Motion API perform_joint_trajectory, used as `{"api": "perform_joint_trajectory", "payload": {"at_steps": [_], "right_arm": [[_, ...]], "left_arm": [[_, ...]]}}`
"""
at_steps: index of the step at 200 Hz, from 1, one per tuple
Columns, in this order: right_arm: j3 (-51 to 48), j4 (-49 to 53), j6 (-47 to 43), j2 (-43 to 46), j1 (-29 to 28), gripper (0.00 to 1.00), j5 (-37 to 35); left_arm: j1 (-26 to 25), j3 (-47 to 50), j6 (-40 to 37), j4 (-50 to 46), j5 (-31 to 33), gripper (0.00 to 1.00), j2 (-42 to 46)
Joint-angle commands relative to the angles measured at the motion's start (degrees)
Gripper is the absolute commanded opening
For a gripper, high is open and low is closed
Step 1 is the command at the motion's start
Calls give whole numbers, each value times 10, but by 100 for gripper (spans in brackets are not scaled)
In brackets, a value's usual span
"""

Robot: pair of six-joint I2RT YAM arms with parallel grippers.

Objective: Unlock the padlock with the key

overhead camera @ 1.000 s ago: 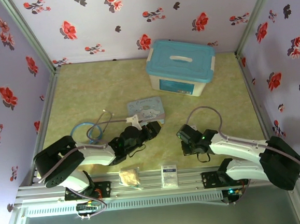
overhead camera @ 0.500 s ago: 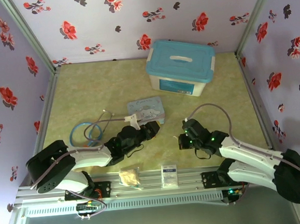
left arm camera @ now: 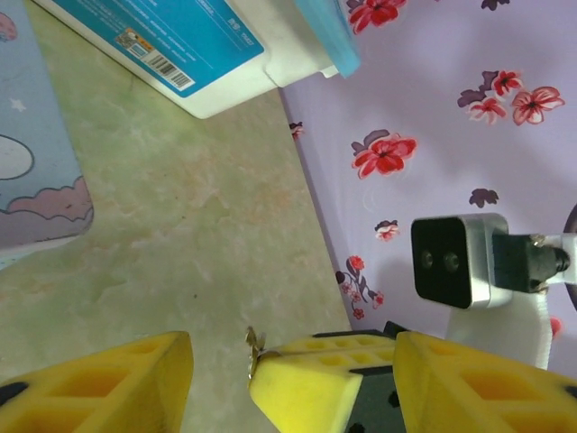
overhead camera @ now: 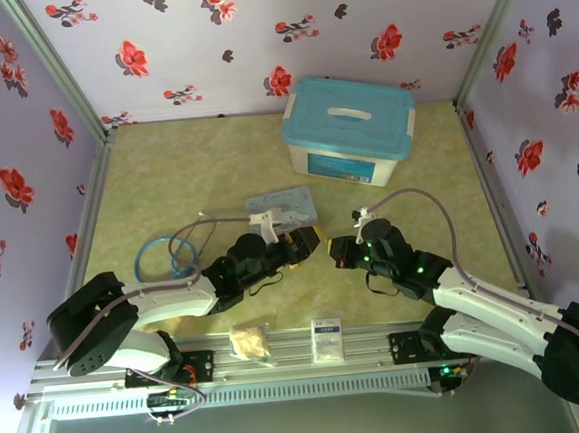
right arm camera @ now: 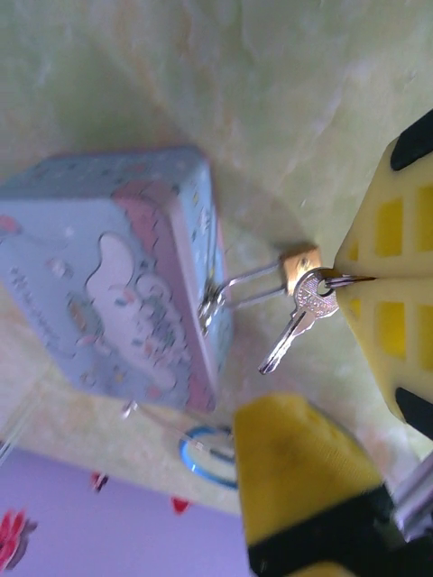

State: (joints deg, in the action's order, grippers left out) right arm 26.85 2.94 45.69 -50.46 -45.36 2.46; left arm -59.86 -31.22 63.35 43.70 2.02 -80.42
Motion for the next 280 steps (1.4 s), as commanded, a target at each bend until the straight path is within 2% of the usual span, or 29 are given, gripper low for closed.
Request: {"api": "perform_joint_trajectory", "payload": {"at_steps": [1,54,81,132,155,175,188,207,230,241,252,264,268,276,280], "right_arm": [[10,-55,25,5,0,0,19],[5,-86,25,-3,-7,0,41],[5,-85,26,-15,-12,0,43],[2,-109,25,-32,-15,0,49],[-1,-117,28,-36,-15,0,53],[-5,-121,31,-38,-15,0,54],[-7,-123,31,-36,-15,0,52],[-7,-122,30,-36,-16,0,53],[-12,-125,32,-32,-16,0,53],[-15,-127,32,-30,-15,0,53],[-17,-128,29,-27,-15,0,58],[-16,-122,24,-20,-15,8,64],[-17,-122,22,-16,-14,16,65],[-20,-121,20,-5,-9,37,66],[-22,-125,19,1,-6,43,69]], "left_arm": [[3,-20,2,-7,-24,62,-1],[3,-32,-4,-25,-20,63,-16],[3,-31,-15,-24,-7,56,-12],[4,-39,-46,-80,22,48,11],[5,-30,-33,-55,23,39,6],[6,-28,-23,-39,24,37,5],[6,-33,-28,-44,24,30,4],[7,-36,-30,-48,25,28,1],[8,-41,-31,-55,23,16,-3],[8,-43,-37,-57,21,0,-2],[8,-52,-52,-82,18,0,3],[7,-61,-65,-107,17,0,15],[7,-60,-67,-109,18,0,19],[8,-57,-67,-110,23,0,29],[10,-54,-66,-109,25,0,34]]}}
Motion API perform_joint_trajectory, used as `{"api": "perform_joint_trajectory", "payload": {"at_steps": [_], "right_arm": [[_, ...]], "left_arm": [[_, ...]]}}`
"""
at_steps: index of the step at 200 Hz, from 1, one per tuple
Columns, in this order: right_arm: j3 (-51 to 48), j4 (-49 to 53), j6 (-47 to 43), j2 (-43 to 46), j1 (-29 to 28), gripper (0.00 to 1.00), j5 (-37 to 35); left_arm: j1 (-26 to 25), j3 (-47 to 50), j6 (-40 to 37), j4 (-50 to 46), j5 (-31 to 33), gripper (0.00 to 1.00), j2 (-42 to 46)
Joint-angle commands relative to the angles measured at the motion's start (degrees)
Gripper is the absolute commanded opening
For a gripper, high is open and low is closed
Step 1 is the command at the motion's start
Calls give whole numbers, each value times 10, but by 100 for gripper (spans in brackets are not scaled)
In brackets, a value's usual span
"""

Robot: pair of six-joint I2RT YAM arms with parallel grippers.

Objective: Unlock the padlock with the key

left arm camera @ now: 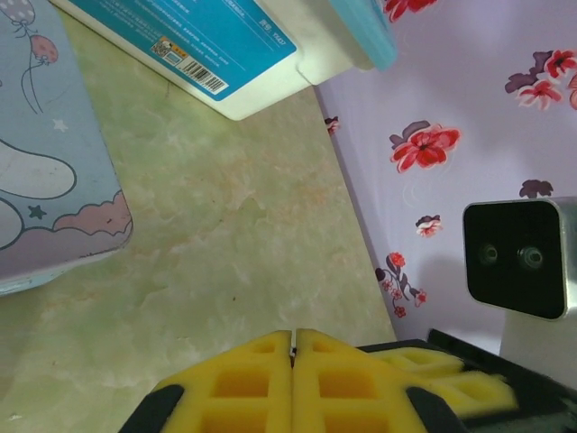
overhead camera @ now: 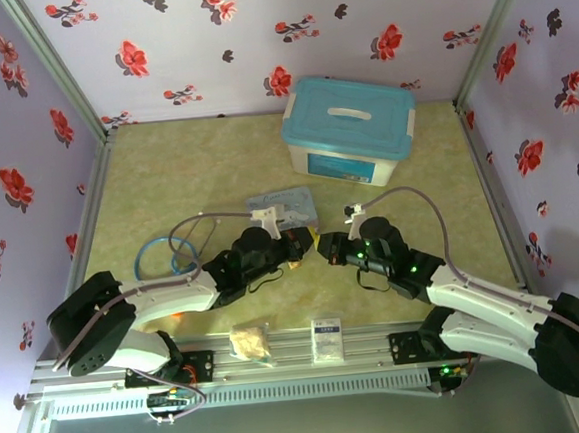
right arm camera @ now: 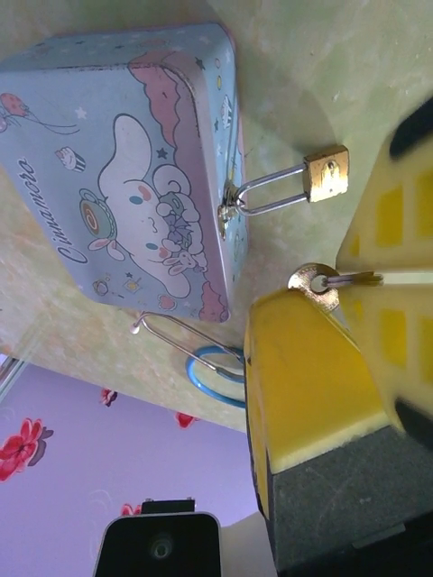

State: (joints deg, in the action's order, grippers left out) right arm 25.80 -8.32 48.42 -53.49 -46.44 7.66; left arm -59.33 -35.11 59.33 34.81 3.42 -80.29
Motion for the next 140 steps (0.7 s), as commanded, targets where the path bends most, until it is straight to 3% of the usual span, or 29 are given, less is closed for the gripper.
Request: {"api": "perform_joint_trajectory", "payload": {"at_steps": [1,13,58,94,140], "right_arm": [[-12,-13,-8,33,6,45,19],[-21,-34,-5,50,24,54,36],[-45,-218,63,51,67,64,95],[-39,-343,112,1,68,66,122],[-43,-354,102,-4,69,66,123]], "left_arm": [[5,-15,-26,-19,11,0,34],[10,-12,-23,-13,10,0,44],[29,-13,-13,14,-8,0,61],[35,-23,-18,21,-16,0,80],[34,-24,-14,20,-5,0,119]]}}
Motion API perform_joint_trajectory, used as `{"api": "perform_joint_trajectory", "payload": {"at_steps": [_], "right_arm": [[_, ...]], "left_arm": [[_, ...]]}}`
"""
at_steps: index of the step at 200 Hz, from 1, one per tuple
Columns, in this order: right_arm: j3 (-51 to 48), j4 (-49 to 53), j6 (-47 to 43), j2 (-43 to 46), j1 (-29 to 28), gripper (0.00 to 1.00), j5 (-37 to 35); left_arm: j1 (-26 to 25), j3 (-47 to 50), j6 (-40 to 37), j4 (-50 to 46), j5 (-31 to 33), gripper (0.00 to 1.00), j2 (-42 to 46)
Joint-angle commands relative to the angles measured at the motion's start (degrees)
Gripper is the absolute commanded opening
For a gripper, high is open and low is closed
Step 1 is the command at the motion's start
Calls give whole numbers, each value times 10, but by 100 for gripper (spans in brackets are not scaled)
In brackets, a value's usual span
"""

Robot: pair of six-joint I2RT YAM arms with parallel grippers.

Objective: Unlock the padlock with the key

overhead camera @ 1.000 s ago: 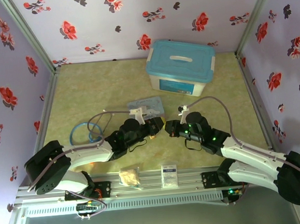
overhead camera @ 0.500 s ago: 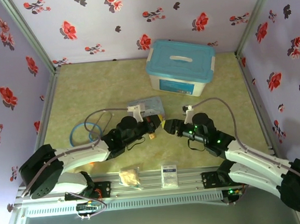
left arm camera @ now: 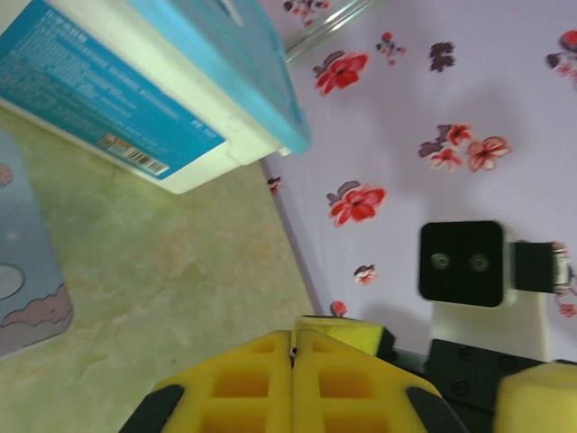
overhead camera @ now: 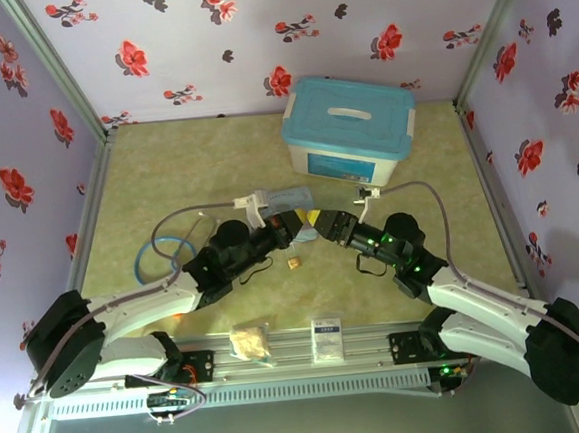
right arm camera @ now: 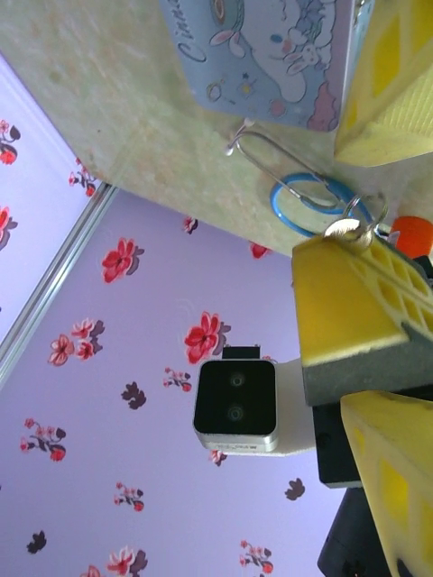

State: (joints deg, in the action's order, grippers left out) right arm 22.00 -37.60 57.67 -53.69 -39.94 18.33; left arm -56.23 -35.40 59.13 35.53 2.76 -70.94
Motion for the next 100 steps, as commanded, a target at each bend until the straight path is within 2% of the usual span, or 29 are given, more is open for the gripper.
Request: {"api": "perform_joint_trajectory", "payload": {"at_steps": [1,21,53,79,100], "right_arm": [[-5,-63,9,-3,4,66,17],[-8,-94,19,-18,3,64,24],[-18,-200,50,-54,4,49,37],[-13,-217,61,-73,4,41,46],[-15,-226,64,-77,4,31,44]], "left_arm": [[3,-22,-11,13,2,0,25],[3,-28,-4,14,-5,0,32],[3,-35,-2,8,-11,0,32],[3,-32,3,16,-10,0,32],[4,-31,3,16,-10,0,33]]}}
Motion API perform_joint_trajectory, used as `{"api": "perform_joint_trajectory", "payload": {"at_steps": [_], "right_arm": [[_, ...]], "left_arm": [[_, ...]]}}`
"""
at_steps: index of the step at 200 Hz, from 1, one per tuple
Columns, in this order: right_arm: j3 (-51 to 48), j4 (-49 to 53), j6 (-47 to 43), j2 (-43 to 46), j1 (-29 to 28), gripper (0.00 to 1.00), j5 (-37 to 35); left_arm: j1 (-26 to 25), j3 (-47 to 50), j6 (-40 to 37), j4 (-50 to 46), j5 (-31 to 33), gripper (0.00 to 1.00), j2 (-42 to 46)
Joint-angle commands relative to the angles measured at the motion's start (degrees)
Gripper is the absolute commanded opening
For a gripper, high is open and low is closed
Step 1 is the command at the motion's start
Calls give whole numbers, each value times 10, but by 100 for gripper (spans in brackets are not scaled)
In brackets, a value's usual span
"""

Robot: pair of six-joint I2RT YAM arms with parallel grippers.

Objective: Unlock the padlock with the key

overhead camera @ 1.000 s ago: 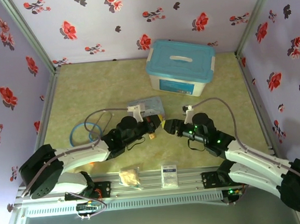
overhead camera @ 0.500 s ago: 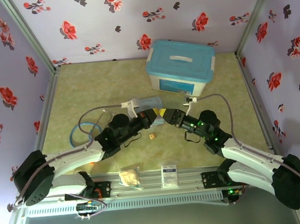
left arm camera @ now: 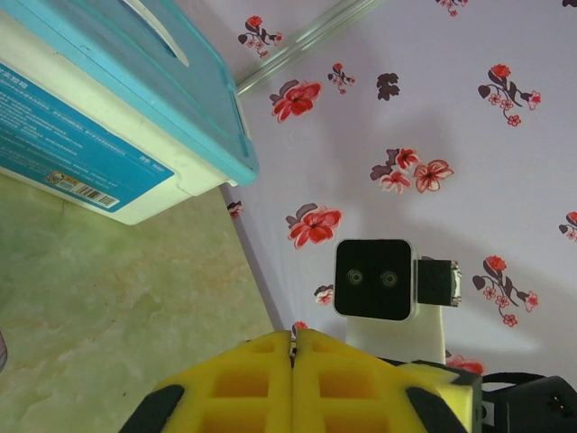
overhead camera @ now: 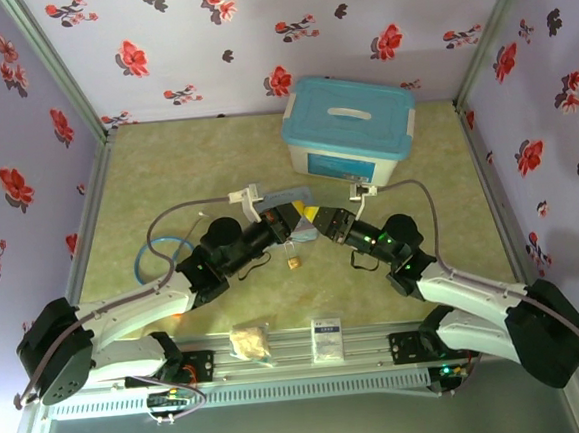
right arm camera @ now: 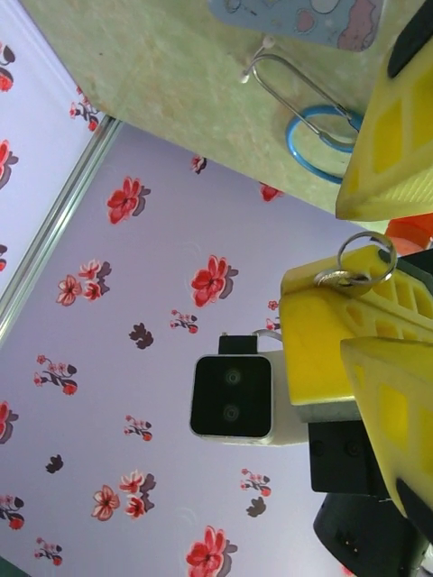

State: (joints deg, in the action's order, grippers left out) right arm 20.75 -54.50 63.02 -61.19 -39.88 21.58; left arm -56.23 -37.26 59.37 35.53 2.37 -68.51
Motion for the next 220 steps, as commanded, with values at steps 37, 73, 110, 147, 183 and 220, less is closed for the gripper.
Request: {"api": "perform_joint_trajectory", "payload": {"at_steps": [37,73,110,147,183,220], "right_arm": [[-6,-63,17,-9,3,26,11],[-11,-77,18,-29,3,34,9],[-20,-96,18,-45,2,38,4],[-22,-183,52,-82,2,32,11],[-30,-241,67,-111,2,30,7],[-25,-231,62,-112,2,18,9]], "left_arm": [[3,-6,5,29,-6,0,8],[3,-6,5,32,-5,0,14],[3,-4,2,31,-4,0,19],[4,-2,17,52,-9,0,1],[4,3,22,56,-10,0,-5],[3,9,25,58,-8,0,-6]]}}
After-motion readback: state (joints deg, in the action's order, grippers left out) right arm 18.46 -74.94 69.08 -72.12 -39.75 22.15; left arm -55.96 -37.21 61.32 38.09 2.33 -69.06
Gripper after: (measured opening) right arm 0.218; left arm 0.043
